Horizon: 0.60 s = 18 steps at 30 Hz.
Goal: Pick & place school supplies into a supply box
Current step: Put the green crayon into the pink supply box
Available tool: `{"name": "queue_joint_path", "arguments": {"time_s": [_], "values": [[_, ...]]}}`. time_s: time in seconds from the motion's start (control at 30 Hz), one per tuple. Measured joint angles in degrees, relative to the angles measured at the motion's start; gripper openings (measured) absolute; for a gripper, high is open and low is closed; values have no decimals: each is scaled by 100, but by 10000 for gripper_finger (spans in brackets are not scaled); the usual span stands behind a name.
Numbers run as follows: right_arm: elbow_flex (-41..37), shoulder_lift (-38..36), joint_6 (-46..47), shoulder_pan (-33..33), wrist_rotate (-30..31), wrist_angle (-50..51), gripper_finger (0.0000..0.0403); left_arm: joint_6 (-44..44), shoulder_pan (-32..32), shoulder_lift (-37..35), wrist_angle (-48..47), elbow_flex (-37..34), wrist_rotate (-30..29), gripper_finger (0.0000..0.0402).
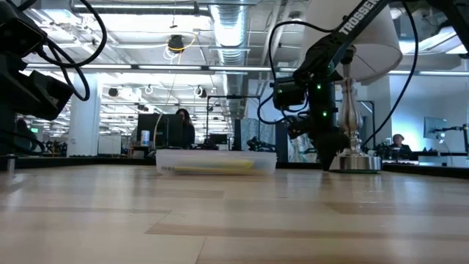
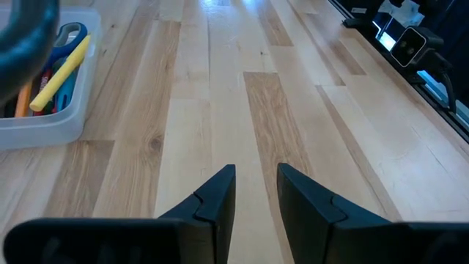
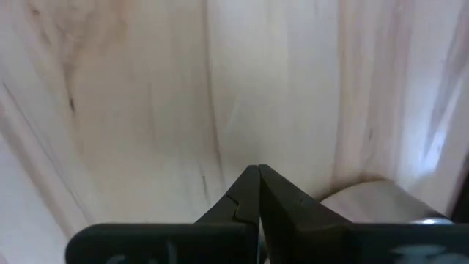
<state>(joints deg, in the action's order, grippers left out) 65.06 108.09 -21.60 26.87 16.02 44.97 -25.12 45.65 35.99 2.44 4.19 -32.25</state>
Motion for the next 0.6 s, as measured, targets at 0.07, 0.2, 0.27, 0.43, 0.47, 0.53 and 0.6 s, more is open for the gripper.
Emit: {"name": "queue_joint_path", "arguments": {"time_s": [0.07, 0.2, 0.27, 0.43, 0.47, 0.53, 0.6], "values": [[0, 0, 15, 20, 177, 31, 0, 0, -1, 0, 1, 0, 0, 96], [0, 0, -167, 20, 399, 105, 0, 0, 0, 0, 2, 0, 2, 96], [0, 0, -283, -10, 405, 105, 0, -1, -2, 1, 1, 0, 0, 96], [0, 0, -843, -22, 331, 113, 0, -2, -1, 0, 2, 0, -2, 96], [0, 0, -1022, -23, 240, 120, 0, -2, -2, 0, 0, 0, -2, 96], [0, 0, -1330, -37, 152, 125, 0, -2, 0, 0, 2, 0, -4, 96], [0, 0, -1523, -64, 123, 125, 0, -2, -1, 0, 0, 0, -4, 96]]}}
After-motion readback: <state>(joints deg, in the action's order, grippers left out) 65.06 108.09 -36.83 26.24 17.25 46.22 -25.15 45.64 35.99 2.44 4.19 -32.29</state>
